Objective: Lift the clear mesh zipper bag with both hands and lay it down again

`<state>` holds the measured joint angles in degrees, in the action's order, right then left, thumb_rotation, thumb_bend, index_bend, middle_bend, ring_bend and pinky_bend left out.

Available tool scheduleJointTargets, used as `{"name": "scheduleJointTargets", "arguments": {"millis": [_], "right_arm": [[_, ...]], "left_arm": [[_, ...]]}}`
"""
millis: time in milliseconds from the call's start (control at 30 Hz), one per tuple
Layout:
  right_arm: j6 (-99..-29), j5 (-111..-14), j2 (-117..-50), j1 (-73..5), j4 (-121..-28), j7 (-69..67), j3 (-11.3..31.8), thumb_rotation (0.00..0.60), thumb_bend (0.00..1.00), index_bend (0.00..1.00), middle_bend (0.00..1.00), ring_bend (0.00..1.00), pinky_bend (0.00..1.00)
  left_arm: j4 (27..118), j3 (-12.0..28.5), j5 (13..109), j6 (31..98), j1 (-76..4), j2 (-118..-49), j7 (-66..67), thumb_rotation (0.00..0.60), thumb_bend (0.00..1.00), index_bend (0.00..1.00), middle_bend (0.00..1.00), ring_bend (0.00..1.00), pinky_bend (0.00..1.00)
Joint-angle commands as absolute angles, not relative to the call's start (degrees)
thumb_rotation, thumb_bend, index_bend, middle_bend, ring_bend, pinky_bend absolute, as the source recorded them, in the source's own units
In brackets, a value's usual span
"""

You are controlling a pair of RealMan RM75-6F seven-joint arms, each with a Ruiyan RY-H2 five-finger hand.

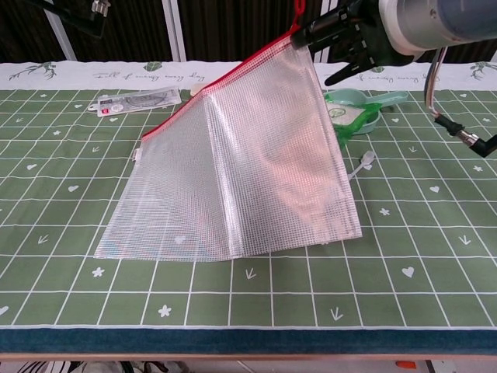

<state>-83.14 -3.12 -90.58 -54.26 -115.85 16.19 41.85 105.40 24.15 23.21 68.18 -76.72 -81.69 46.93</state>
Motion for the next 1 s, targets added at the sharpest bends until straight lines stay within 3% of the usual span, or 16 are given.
{"name": "scheduleJointTargets", "arguments": {"millis": [33, 1000], "right_arm": [[-83.3, -3.0, -90.3, -54.1, -116.3, 16.3, 42.1, 0.600, 0.55, 0.62, 0.18, 0.00, 0.23], [-84.1, 0.5, -84.8, -52.5, -119.8, 14.4, 49.7, 0.600, 0.57, 0.65, 0.20, 0.00, 0.23]], "left_arm": [[105.7, 23.9, 23.4, 68.1, -76.4, -81.4, 46.5, 0.600, 0.42, 0.60, 0.09, 0.00, 0.00], [106.7, 18.7, 25.2, 68.3, -69.9, -77.2, 41.6, 0.600, 0.42, 0.60, 0.09, 0.00, 0.00]]}}
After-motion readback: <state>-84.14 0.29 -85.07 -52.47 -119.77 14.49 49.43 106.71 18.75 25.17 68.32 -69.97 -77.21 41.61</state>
